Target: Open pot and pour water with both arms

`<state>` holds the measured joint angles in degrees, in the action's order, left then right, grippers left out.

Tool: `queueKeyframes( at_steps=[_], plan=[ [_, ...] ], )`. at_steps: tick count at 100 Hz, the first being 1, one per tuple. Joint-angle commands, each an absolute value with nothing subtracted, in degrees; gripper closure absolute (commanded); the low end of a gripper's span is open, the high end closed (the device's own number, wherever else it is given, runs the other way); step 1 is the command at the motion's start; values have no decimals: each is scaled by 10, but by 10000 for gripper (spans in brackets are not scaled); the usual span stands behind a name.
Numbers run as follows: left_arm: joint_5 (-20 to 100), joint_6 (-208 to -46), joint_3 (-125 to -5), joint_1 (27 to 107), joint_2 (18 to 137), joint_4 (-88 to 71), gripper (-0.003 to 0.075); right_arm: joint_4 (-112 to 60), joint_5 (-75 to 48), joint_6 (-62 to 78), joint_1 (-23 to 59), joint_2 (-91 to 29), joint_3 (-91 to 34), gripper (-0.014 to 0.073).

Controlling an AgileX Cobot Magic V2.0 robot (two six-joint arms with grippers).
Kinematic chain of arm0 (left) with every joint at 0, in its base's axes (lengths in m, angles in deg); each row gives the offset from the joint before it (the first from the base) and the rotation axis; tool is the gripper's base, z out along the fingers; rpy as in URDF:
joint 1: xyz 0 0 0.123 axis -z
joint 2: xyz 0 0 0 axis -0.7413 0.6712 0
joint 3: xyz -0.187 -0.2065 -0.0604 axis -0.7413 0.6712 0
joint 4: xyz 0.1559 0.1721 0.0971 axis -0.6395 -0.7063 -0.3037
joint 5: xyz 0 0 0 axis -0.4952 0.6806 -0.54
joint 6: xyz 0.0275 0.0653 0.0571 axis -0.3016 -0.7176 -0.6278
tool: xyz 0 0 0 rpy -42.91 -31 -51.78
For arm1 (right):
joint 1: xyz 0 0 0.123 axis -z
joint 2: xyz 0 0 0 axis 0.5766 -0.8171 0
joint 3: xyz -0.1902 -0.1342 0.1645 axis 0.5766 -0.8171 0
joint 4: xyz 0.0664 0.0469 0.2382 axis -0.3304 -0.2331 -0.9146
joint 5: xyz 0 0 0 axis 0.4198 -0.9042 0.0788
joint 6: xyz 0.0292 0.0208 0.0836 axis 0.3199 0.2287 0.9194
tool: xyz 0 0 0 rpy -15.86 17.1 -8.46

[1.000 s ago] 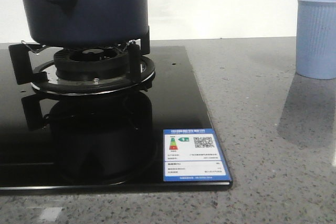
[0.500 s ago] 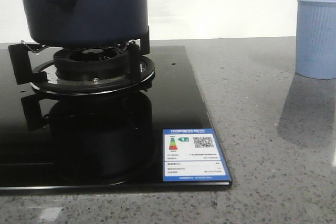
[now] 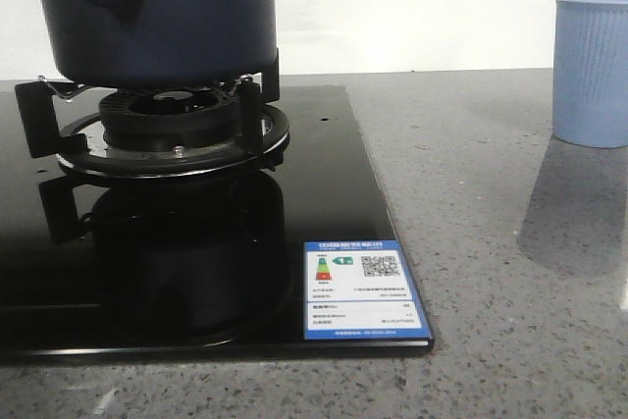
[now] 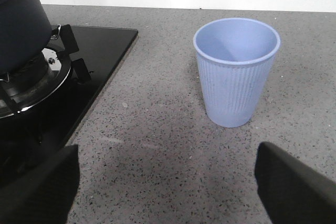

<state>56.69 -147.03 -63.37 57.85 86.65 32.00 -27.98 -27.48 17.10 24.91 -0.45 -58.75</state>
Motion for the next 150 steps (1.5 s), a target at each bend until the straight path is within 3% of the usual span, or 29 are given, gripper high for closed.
queueKeyframes(
  at_steps=[1,41,104,133,150],
  plan=[
    [573,-1486,-673,585,880,348,193,-279,-234,164,240,-12,-567,1],
    [469,-1579,-712,636,952,352,193,-279,-234,164,240,-12,-567,1],
    [481,-1680,-713,640,979,451,195,-279,-228,164,240,-12,-567,1],
    [486,-1681,-713,640,979,453,314,-279,-228,164,240,-12,-567,1],
    [490,-1681,-713,640,976,454,321,-279,-228,164,240,-12,-567,1]
  ],
)
